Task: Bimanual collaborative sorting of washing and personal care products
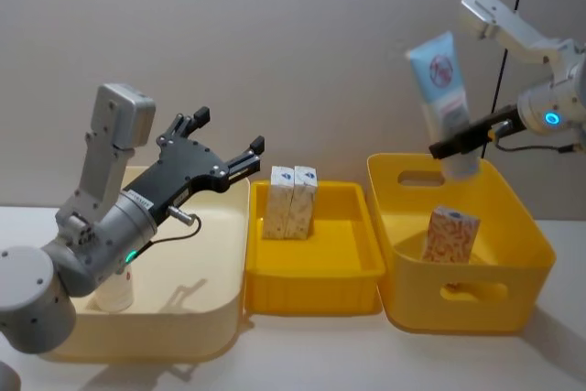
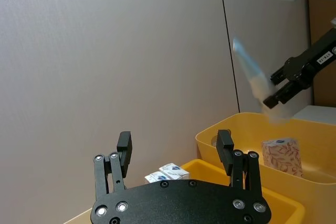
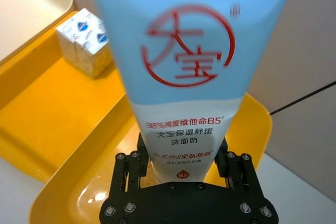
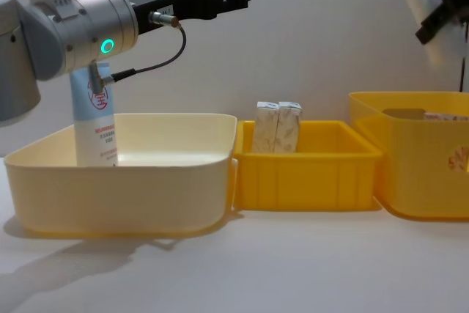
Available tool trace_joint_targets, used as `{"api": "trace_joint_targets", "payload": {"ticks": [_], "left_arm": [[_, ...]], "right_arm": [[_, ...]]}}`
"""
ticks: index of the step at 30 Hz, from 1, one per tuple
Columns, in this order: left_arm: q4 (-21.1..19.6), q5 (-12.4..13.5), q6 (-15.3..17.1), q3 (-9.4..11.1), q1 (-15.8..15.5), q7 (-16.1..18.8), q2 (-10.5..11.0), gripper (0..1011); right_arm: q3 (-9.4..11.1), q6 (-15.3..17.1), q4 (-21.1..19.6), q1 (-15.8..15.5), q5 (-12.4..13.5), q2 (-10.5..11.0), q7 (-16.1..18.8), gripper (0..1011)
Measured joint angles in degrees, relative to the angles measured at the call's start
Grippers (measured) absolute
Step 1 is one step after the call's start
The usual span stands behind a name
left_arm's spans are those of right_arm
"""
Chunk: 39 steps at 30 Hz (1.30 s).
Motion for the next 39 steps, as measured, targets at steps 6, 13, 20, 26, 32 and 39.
{"api": "trace_joint_targets", "payload": {"ticks": [6,13,20,26,32,39], "left_arm": [[0.0,0.0,0.0,0.0,0.0,0.0,0.0,1003],[0.0,0.0,0.0,0.0,0.0,0.0,0.0,1003],[0.0,0.0,0.0,0.0,0.0,0.0,0.0,1003],[0.0,0.0,0.0,0.0,0.0,0.0,0.0,1003],[0.0,0.0,0.0,0.0,0.0,0.0,0.0,1003],[0.0,0.0,0.0,0.0,0.0,0.0,0.0,1003]], "right_arm": [[-1.6,-0.3,6.1,3.1,0.3,-0.9,4.6,874],[-2.8,-0.8,10.6,5.3,0.6,-1.5,8.0,1001],[-3.4,-1.0,12.8,6.4,0.7,-1.9,9.7,1001],[-3.7,-1.1,13.7,6.9,0.8,-2.0,10.5,1001],[-3.5,-1.1,11.5,5.9,1.1,-1.5,9.7,1001],[-2.3,-0.9,5.6,3.1,1.6,-0.2,6.7,1001]]}}
